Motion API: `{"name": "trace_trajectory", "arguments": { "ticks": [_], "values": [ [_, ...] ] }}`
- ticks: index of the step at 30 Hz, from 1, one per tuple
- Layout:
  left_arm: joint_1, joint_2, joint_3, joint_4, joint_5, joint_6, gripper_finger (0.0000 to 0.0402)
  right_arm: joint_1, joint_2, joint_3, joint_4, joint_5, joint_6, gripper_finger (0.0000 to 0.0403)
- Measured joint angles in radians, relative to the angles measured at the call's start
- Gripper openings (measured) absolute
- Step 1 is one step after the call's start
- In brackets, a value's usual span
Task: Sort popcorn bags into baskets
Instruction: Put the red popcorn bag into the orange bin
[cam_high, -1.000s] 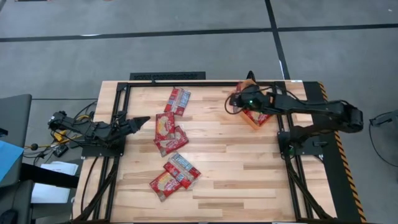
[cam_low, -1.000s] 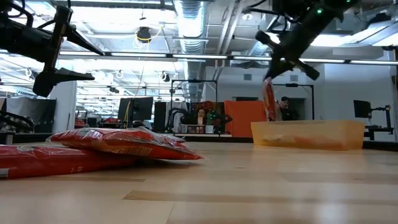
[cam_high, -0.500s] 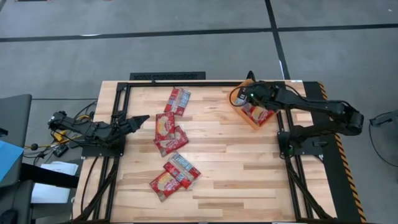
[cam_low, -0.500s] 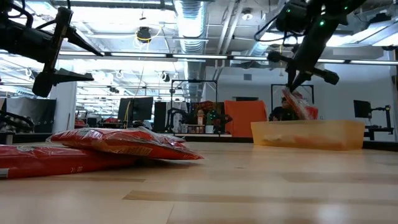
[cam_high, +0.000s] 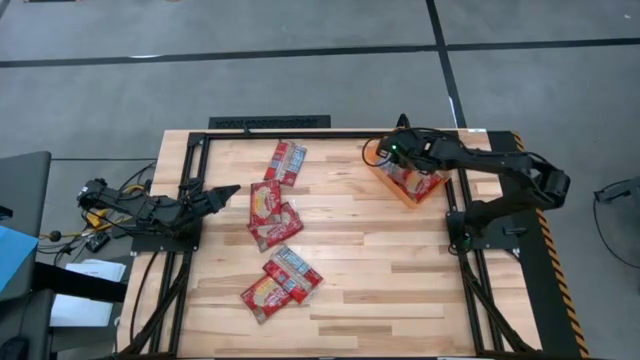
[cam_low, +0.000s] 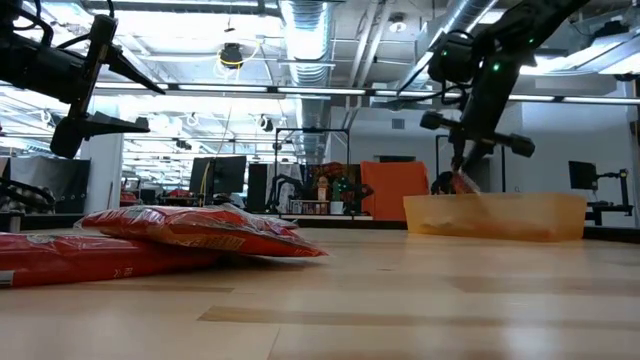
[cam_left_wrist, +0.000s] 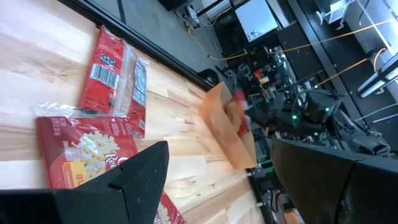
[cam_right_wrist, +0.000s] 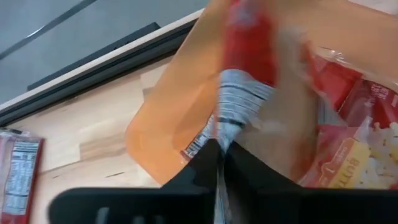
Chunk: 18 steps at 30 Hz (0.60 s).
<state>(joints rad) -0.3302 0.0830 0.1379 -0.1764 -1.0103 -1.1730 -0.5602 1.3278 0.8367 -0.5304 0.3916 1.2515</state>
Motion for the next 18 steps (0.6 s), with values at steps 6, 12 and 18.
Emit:
{"name": "trace_trajectory", "arguments": {
  "ticks": [6, 12, 18],
  "values": [
    [0.000, 0.000, 0.000, 0.001, 0.000, -0.002, 0.0270, -0.021, 0.001, 0.000, 0.087, -0.002, -0.055, 0.0146],
    [0.000, 0.000, 0.000, 0.002, 0.001, -0.010, 0.0270, -0.052, -0.076, 0.016, 0.098, -0.098, -0.215, 0.0208],
    [0.000, 0.000, 0.000, 0.002, 0.003, -0.018, 0.0270, -0.030, -0.130, 0.036, -0.251, -0.214, -0.438, 0.0176]
  ]
}}
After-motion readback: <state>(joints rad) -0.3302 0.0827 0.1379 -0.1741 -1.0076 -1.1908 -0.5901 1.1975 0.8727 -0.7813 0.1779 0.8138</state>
